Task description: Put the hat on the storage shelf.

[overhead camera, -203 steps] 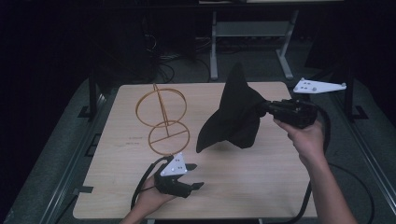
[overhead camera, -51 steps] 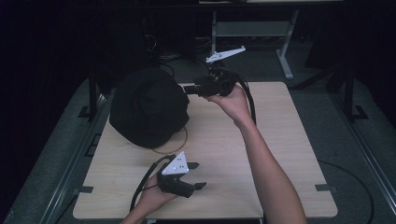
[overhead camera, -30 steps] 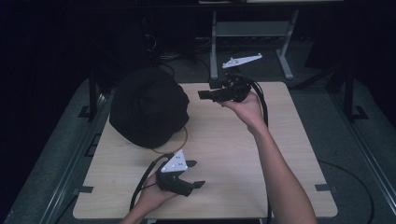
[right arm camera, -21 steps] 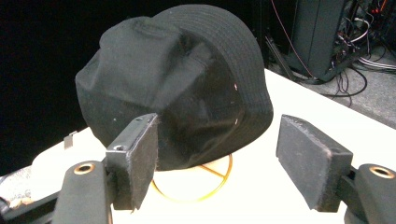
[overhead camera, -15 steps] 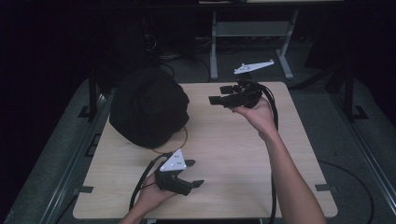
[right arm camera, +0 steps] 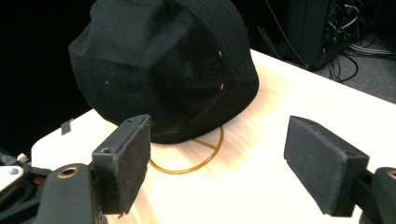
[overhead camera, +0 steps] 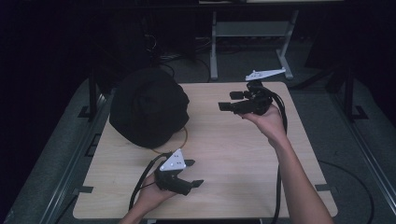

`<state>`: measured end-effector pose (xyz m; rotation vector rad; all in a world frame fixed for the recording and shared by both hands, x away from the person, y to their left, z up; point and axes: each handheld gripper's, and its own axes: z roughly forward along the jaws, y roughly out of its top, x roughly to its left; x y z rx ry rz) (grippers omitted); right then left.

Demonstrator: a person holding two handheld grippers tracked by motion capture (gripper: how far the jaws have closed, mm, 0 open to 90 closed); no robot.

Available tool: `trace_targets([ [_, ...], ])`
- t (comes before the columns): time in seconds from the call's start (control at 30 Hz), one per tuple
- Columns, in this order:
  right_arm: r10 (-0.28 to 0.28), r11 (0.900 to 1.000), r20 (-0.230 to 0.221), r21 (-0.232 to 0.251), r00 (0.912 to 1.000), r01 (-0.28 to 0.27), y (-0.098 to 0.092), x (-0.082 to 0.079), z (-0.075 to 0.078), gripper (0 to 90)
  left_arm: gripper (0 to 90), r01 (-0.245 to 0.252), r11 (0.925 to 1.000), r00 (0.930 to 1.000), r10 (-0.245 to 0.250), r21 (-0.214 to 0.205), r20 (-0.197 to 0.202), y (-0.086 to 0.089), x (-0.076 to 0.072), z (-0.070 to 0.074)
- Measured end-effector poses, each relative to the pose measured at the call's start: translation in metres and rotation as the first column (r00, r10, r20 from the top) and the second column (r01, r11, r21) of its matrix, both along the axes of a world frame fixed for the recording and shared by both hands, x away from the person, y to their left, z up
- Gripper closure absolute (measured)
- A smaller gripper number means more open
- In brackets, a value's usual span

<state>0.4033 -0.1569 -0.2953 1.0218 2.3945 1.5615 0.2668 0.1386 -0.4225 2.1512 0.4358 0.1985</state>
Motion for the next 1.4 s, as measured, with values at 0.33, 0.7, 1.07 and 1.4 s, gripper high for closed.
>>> trace_targets([
  [0.33, -0.03, 0.9996, -0.013, 0.002, 0.9995, 0.03, -0.019, -0.011, -0.011, 17.7, 26.3, -0.005, 1.0, 1.0, 0.005, 0.001, -0.006, 0.001, 0.0, 0.0],
  [0.7, -0.052, 0.9986, -0.02, 0.008, 0.9984, 0.053, -0.033, -0.021, -0.019, 14.8, 26.1, -0.012, 0.9999, 0.9999, 0.012, 0.008, -0.006, 0.004, 0.002, -0.001],
  [1.07, -0.064, 0.998, -0.026, 0.001, 0.9976, 0.064, -0.045, -0.032, -0.031, 14.6, 26.0, -0.021, 0.9998, 0.9997, 0.021, 0.002, -0.01, 0.004, 0.002, -0.002],
  [1.4, -0.076, 0.9971, -0.037, -0.003, 0.9964, 0.076, -0.059, -0.045, -0.043, 14.6, 25.9, -0.03, 0.9996, 0.9995, 0.03, -0.002, -0.013, 0.007, 0.004, -0.002],
])
